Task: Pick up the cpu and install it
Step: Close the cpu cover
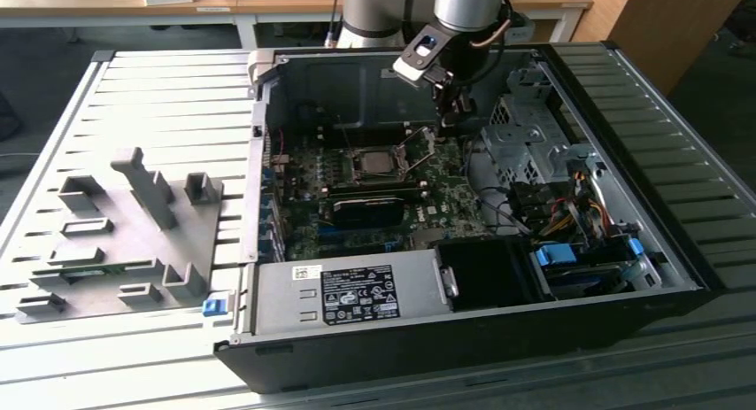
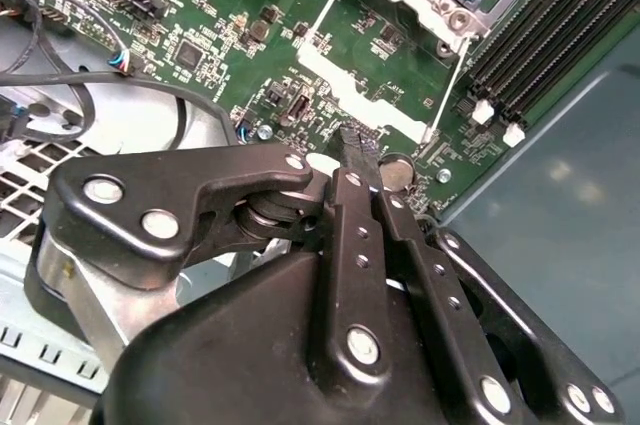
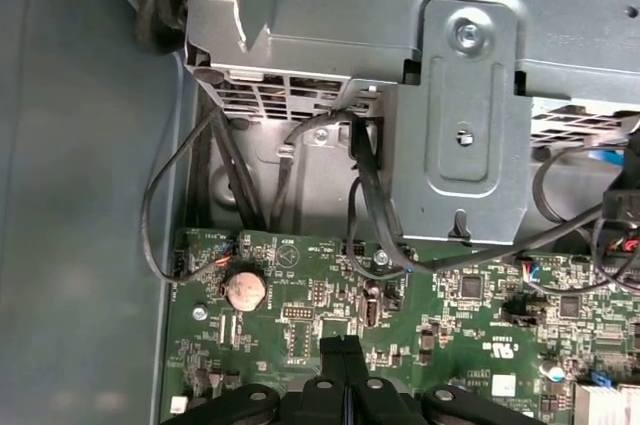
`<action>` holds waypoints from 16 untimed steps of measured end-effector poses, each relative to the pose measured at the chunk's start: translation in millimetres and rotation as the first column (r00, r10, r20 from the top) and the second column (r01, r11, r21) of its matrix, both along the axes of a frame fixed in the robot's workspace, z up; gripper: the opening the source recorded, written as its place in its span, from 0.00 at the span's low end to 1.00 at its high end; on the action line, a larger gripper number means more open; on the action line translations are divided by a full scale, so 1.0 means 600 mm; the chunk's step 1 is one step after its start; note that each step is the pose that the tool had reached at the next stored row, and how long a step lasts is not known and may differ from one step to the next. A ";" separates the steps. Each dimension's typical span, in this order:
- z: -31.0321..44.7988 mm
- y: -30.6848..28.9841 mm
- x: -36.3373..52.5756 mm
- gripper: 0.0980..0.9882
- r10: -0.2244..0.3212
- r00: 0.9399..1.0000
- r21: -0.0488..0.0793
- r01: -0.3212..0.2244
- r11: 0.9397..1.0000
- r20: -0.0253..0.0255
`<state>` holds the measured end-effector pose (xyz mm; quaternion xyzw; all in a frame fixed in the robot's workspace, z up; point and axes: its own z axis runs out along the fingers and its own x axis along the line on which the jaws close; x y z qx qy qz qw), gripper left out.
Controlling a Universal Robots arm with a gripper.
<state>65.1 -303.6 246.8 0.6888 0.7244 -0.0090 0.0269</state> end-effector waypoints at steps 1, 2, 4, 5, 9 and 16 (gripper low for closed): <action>-0.002 0.0002 0.000 0.01 0.000 1.000 0.000 0.000 1.000 0.000; -0.004 0.0002 0.000 0.01 0.000 1.000 0.000 0.000 1.000 0.000; -0.007 0.0002 0.000 0.01 0.000 1.000 0.000 0.000 1.000 0.000; -0.007 0.0002 0.000 0.01 0.000 1.000 -0.001 0.000 1.000 0.000; -0.007 0.0002 -0.003 0.01 0.001 1.000 0.000 -0.001 1.000 0.000; -0.006 0.0002 -0.022 0.01 0.001 1.000 0.000 -0.001 1.000 0.000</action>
